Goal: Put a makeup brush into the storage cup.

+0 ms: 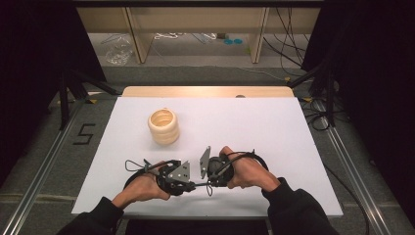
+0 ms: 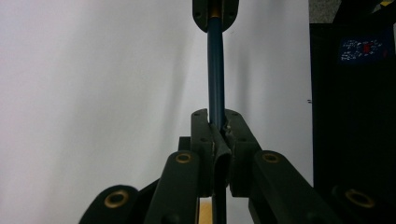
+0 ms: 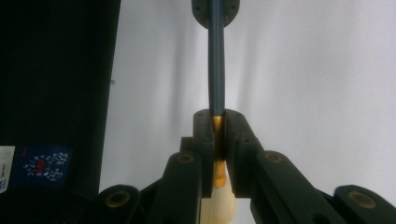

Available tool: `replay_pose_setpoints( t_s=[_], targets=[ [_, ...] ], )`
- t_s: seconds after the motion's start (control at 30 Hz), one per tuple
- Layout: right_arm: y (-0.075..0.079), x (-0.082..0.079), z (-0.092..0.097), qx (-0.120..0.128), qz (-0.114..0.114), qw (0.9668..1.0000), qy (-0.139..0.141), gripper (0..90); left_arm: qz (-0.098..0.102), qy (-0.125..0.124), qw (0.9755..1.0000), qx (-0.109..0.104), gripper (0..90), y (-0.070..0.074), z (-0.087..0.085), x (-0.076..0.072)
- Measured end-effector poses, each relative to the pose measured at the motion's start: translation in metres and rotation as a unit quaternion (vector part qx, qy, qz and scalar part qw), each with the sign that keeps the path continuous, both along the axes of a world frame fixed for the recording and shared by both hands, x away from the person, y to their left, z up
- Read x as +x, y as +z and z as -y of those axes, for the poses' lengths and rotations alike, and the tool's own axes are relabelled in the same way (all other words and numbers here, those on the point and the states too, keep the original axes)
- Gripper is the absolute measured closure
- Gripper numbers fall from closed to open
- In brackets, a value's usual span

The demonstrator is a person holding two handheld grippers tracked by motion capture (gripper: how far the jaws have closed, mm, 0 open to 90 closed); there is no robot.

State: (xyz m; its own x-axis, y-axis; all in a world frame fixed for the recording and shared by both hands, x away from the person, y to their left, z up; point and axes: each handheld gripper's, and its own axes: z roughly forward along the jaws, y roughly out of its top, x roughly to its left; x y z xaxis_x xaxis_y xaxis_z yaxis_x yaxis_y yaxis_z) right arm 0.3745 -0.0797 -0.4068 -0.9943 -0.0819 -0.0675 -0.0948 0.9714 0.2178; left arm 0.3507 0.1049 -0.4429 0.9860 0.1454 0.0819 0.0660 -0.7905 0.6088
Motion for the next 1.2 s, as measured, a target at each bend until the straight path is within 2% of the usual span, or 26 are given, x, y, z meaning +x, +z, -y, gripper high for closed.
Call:
replay_pose_setpoints(
  t_s=[0.07, 0.17, 0.2, 0.23, 0.27, 0.3, 0.33, 0.4, 0.57, 0.6, 0.7, 0.73, 0.77, 0.87, 0.9, 0.97, 1.07, 1.1, 1.2],
  targets=[
    [-0.0012, 0.0002, -0.0015, 0.011, 0.004, 0.9998, 0.015, 84.8, -0.002, 0.0, 1.0, 0.002, 83.7, 0.0, 0.0002, -0.0004],
    [0.0002, 0.0012, -0.0021, 0.004, 0.018, 0.9994, 0.03, 84.8, -0.002, 0.001, 1.0, 0.003, 83.2, -0.0004, 0.001, 0.0],
    [0.0, -0.0002, -0.0028, 0.012, 0.01, 0.9995, 0.026, 84.9, -0.011, 0.01, 0.9999, -0.005, 83.0, -0.0016, 0.002, -0.001],
    [0.0011, 0.0005, -0.0033, 0.007, 0.018, 0.9992, 0.034, 84.9, -0.01, 0.005, 0.9999, -0.001, 82.7, -0.0005, 0.0022, -0.0004],
    [0.0007, -0.0012, -0.0045, 0.012, 0.014, 0.9993, 0.031, 84.9, -0.014, 0.004, 0.9999, -0.002, 82.5, -0.0003, 0.0028, -0.0011],
    [0.0012, -0.0013, -0.0057, 0.008, 0.019, 0.999, 0.039, 84.8, -0.01, 0.005, 0.9999, -0.002, 82.2, 0.0001, 0.0031, -0.0008],
    [0.0014, -0.003, -0.0063, 0.005, 0.016, 0.9993, 0.033, 84.9, -0.018, -0.001, 0.9998, -0.003, 82.1, -0.0001, 0.0041, 0.0003],
    [0.0023, -0.0059, -0.0077, -0.002, 0.01, 0.9997, 0.024, 84.9, -0.023, 0.001, 0.9997, -0.005, 82.1, -0.0001, 0.0042, 0.0011],
    [0.0042, -0.0045, -0.0066, 0.007, 0.008, 0.9997, 0.023, 84.9, -0.041, 0.013, 0.9989, -0.02, 82.2, 0.0007, 0.0018, 0.0037],
    [0.004, -0.0057, -0.0066, 0.013, 0.004, 0.9998, 0.014, 84.9, -0.044, 0.018, 0.9986, -0.023, 82.2, 0.0008, 0.0013, 0.0032],
    [0.0048, -0.0058, -0.0059, 0.016, 0.0, 0.9998, 0.008, 84.9, -0.046, 0.019, 0.9984, -0.025, 82.2, 0.0008, 0.0012, 0.003],
    [0.0048, -0.0054, -0.0058, 0.016, 0.001, 0.9998, 0.01, 84.9, -0.047, 0.018, 0.9984, -0.026, 82.2, 0.0006, 0.0011, 0.0033],
    [0.0037, -0.0029, -0.0065, 0.029, 0.007, 0.9992, 0.027, 84.9, -0.047, 0.018, 0.9984, -0.026, 82.2, 0.0005, 0.0009, 0.0035],
    [0.0044, -0.0016, -0.0061, 0.035, 0.007, 0.9988, 0.035, 84.8, -0.054, 0.02, 0.998, -0.028, 82.3, -0.0004, 0.0001, 0.004],
    [0.0057, -0.0036, -0.0051, 0.025, 0.002, 0.9995, 0.017, 84.8, -0.055, 0.019, 0.998, -0.027, 82.3, -0.0006, 0.0001, 0.0042],
    [0.0063, -0.0048, -0.0049, 0.028, -0.004, 0.9995, 0.011, 84.8, -0.056, 0.019, 0.9979, -0.028, 82.3, -0.0007, 0.0001, 0.0043],
    [0.0062, -0.0041, -0.0048, 0.031, -0.004, 0.9994, 0.013, 84.8, -0.056, 0.019, 0.9979, -0.027, 82.3, -0.0012, 0.0002, 0.0046],
    [0.0049, -0.0016, -0.0058, 0.044, 0.002, 0.9986, 0.03, 84.7, -0.055, 0.02, 0.998, -0.025, 82.3, -0.0013, 0.0, 0.0048],
    [0.0043, -0.0019, -0.0068, 0.045, 0.002, 0.9984, 0.033, 84.7, -0.055, 0.021, 0.998, -0.021, 82.3, -0.0018, 0.0004, 0.0043]
  ],
)
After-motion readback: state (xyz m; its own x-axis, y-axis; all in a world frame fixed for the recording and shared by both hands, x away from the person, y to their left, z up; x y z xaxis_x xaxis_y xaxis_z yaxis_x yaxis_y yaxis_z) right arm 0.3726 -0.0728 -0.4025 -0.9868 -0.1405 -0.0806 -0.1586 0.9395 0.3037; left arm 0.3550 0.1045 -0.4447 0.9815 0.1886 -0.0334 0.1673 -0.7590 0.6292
